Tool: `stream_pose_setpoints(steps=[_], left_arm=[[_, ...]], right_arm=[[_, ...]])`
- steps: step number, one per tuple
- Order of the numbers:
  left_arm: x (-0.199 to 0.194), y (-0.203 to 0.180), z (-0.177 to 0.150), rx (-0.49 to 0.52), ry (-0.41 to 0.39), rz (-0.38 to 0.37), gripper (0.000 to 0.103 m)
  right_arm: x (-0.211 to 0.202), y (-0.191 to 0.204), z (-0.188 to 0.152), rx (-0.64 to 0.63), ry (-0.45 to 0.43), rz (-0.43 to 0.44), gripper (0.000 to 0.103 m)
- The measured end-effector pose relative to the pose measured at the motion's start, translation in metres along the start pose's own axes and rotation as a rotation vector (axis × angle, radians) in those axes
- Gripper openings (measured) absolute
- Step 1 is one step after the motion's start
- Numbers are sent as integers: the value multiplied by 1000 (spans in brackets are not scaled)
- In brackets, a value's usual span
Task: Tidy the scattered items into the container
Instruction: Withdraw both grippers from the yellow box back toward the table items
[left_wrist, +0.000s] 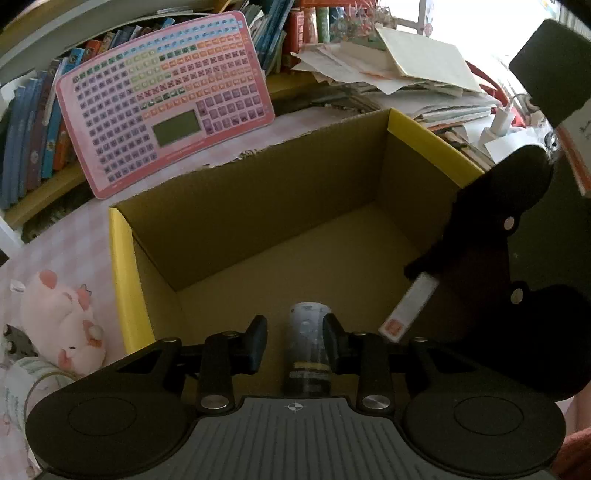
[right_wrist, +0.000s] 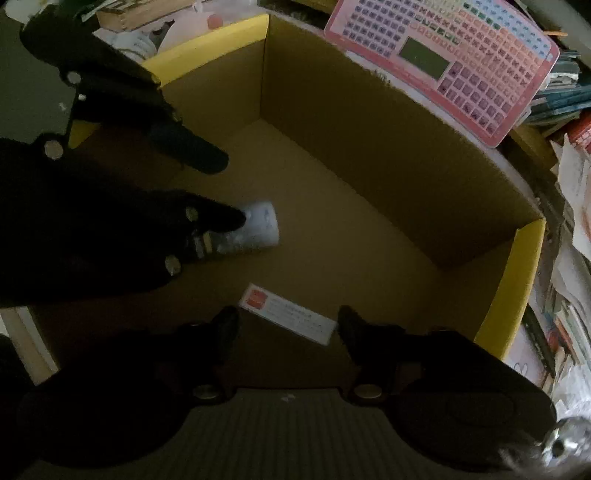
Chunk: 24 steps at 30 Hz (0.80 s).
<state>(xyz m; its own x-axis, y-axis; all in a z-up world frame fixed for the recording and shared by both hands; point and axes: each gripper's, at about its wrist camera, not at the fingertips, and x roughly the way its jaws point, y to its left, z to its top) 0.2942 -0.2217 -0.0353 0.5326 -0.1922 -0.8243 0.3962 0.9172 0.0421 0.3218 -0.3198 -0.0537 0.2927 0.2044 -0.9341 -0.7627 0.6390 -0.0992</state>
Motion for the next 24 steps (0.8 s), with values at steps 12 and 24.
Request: stream_pose_setpoints(steps=[12, 24], left_arm=[[-39, 4, -1, -37, -147, 73, 86], [-128, 26, -42, -188, -342, 54, 91]], right_arm=[[-37, 7, -7, 37, -133, -93, 87], [-120, 46, -38, 151, -414, -313, 92]])
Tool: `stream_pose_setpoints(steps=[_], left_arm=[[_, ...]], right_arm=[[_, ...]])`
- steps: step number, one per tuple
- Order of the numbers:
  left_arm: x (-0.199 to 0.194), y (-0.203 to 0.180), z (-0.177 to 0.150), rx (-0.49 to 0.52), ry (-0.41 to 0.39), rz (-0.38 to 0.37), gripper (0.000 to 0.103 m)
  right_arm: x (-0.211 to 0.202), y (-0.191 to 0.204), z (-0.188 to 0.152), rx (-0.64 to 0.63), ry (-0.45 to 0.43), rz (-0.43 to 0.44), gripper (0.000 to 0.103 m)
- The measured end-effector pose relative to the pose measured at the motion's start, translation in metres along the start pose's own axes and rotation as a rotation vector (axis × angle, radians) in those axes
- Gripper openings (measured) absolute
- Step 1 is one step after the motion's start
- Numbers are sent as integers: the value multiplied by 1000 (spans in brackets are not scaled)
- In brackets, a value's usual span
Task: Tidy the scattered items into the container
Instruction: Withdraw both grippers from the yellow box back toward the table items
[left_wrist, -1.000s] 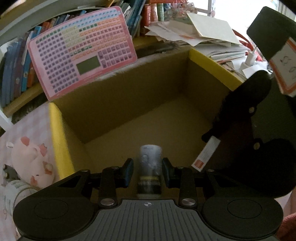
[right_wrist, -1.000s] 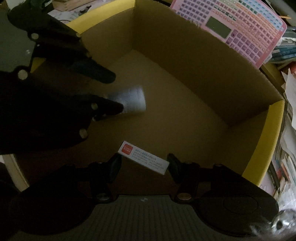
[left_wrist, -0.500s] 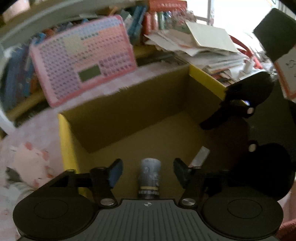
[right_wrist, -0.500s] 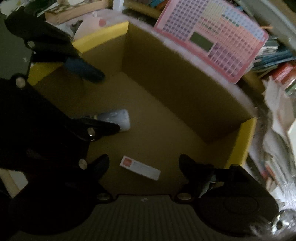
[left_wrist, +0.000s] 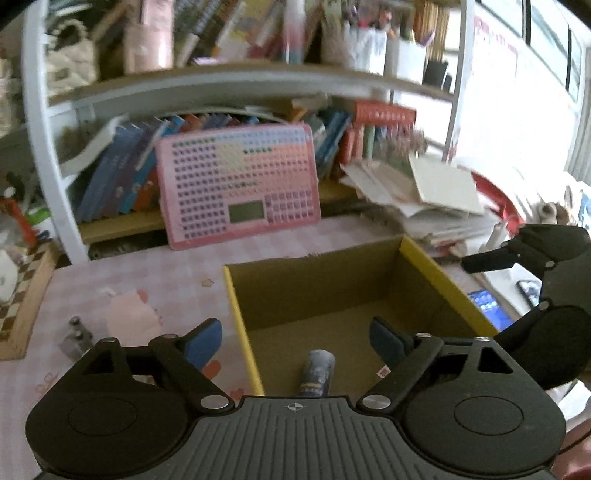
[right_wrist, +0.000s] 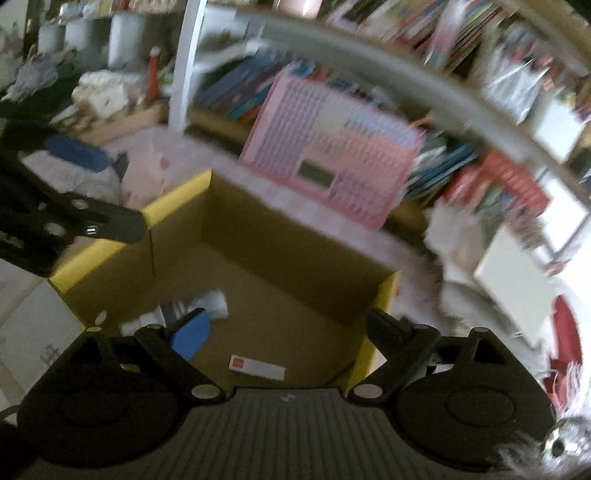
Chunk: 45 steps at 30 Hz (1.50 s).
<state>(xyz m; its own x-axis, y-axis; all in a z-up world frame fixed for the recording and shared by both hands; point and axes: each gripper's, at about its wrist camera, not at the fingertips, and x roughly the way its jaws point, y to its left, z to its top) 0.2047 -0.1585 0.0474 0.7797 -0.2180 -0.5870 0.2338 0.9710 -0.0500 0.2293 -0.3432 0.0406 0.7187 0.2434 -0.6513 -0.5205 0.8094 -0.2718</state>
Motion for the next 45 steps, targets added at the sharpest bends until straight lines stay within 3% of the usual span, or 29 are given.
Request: stream_pose_setpoints(steps=[7, 14, 19, 27, 33, 45], left_arm=[[-57, 21, -35, -47, -36, 1, 93], [-99, 56, -71, -84, -22, 11, 94], [-117, 72, -93, -59, -15, 52, 94], [-133, 98, -113, -27, -1, 23, 94], [-139, 119, -122, -54, -7, 17, 94], [-149, 151, -133, -68, -22, 80, 94]], right_arm=[[-54, 37, -18, 107, -160, -81, 95], [-86, 93, -28, 182, -222, -124, 97], [-94, 132, -27, 192, -185, -126, 97], [-88, 183, -26, 241, -121, -141, 99], [-79, 202, -21, 353, -91, -112, 99], [-63, 231, 4, 297, -62, -50, 99]])
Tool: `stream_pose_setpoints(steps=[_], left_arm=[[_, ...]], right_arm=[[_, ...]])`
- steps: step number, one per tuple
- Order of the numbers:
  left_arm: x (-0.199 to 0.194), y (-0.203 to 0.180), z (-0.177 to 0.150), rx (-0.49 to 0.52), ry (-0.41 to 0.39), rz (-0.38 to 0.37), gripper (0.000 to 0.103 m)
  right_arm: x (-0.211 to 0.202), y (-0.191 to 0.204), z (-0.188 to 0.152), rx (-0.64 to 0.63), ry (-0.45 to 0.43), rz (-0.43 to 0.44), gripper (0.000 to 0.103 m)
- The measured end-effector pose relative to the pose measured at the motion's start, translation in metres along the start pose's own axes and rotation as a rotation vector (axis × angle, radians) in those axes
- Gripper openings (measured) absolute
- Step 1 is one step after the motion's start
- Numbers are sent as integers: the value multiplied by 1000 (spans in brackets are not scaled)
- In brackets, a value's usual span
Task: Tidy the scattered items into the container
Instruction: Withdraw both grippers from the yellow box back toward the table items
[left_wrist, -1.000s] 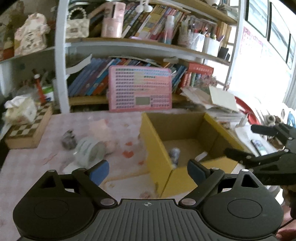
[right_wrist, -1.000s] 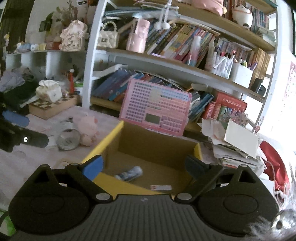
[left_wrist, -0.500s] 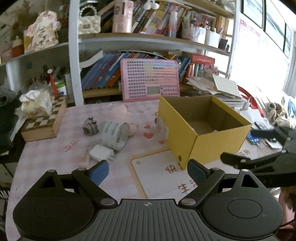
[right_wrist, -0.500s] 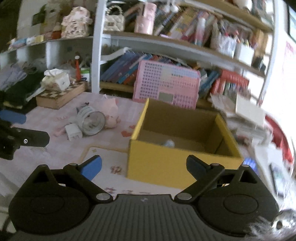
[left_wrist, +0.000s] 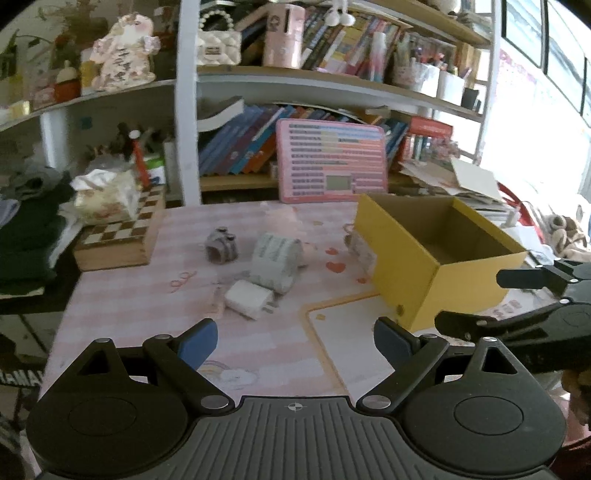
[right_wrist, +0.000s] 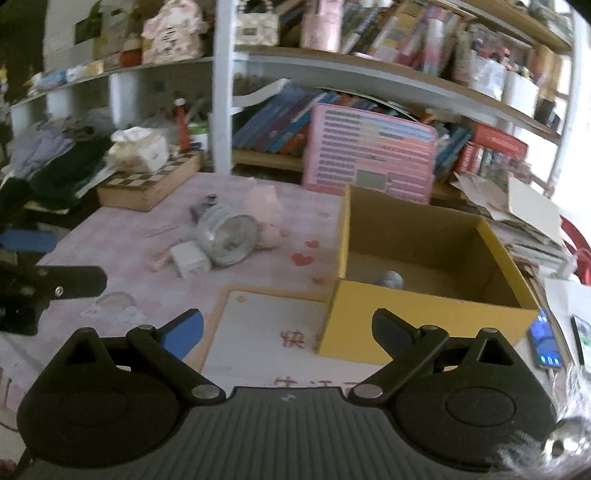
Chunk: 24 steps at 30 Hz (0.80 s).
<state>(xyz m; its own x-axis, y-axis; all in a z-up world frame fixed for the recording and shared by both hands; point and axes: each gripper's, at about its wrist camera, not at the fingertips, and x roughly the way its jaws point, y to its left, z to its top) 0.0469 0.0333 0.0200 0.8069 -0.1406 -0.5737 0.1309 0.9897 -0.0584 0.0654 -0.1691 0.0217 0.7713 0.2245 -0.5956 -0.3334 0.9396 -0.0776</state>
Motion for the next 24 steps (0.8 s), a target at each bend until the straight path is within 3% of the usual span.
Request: stream_pose_setpoints(steps=[8, 24], left_arm=[[-5, 17, -14, -30, 10, 68, 94], [-4, 19, -22, -15, 27, 114, 94]], right_arm=[[0, 20, -1, -31, -5, 17, 96], [9, 40, -5, -92, 32, 93, 96]])
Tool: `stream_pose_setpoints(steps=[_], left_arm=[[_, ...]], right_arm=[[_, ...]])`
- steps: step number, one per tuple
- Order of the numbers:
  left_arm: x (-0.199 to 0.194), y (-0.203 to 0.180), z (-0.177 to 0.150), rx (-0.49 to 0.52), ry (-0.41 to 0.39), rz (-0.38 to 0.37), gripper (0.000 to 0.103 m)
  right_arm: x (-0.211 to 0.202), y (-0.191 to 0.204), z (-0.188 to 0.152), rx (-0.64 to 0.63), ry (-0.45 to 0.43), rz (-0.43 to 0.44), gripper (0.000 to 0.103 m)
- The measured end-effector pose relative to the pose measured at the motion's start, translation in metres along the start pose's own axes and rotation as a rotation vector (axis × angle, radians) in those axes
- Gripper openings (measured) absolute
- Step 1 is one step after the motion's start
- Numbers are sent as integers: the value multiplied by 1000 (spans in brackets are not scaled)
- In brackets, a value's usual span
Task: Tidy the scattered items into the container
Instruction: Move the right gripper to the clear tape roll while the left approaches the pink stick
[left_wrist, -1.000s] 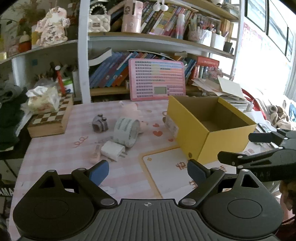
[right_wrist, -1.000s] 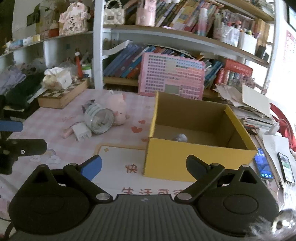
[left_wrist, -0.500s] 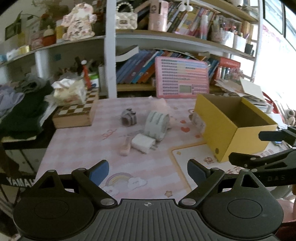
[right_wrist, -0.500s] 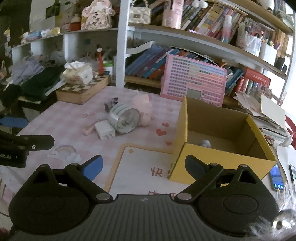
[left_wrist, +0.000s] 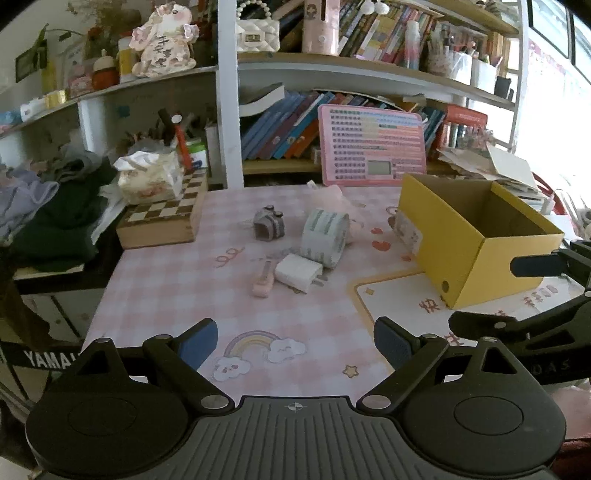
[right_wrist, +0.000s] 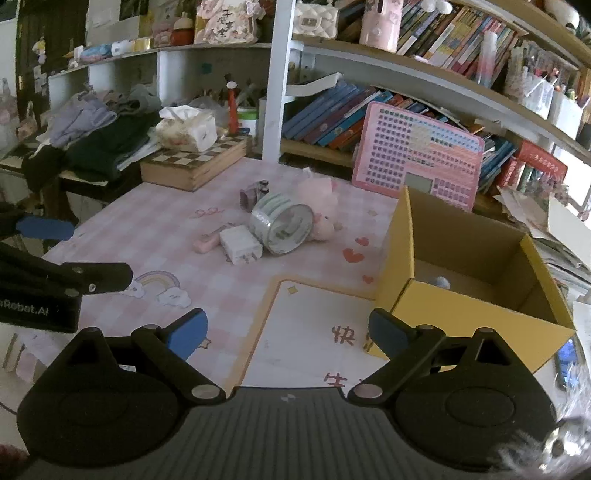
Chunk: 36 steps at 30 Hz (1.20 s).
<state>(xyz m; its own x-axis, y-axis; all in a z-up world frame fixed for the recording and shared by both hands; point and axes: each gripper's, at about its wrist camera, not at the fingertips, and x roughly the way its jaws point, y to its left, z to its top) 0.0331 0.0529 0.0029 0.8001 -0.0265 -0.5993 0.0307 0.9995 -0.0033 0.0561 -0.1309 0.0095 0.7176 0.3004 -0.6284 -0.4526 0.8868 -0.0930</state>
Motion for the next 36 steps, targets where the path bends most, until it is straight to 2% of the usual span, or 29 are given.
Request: stream_pose_setpoints(steps=[6, 14, 22, 27, 32, 36], left_arm=[[15, 5, 3, -12, 22, 54, 94], [39, 5, 18, 25, 15, 102, 93], [78, 10, 33, 31, 28, 127, 91], [106, 14, 39, 25, 63, 128, 81], [135, 22, 39, 6, 110, 124, 61], [159, 25, 39, -4, 151, 115, 55]], right_arm=[[19, 2, 10, -32, -4, 40, 89], [52, -6, 37, -16, 0, 95, 76], [98, -21, 61, 139, 76, 147, 62], [124, -25, 75, 186, 92, 164, 56], [151, -32, 88, 235, 107, 178, 53], [172, -36, 97, 259, 126, 177, 52]])
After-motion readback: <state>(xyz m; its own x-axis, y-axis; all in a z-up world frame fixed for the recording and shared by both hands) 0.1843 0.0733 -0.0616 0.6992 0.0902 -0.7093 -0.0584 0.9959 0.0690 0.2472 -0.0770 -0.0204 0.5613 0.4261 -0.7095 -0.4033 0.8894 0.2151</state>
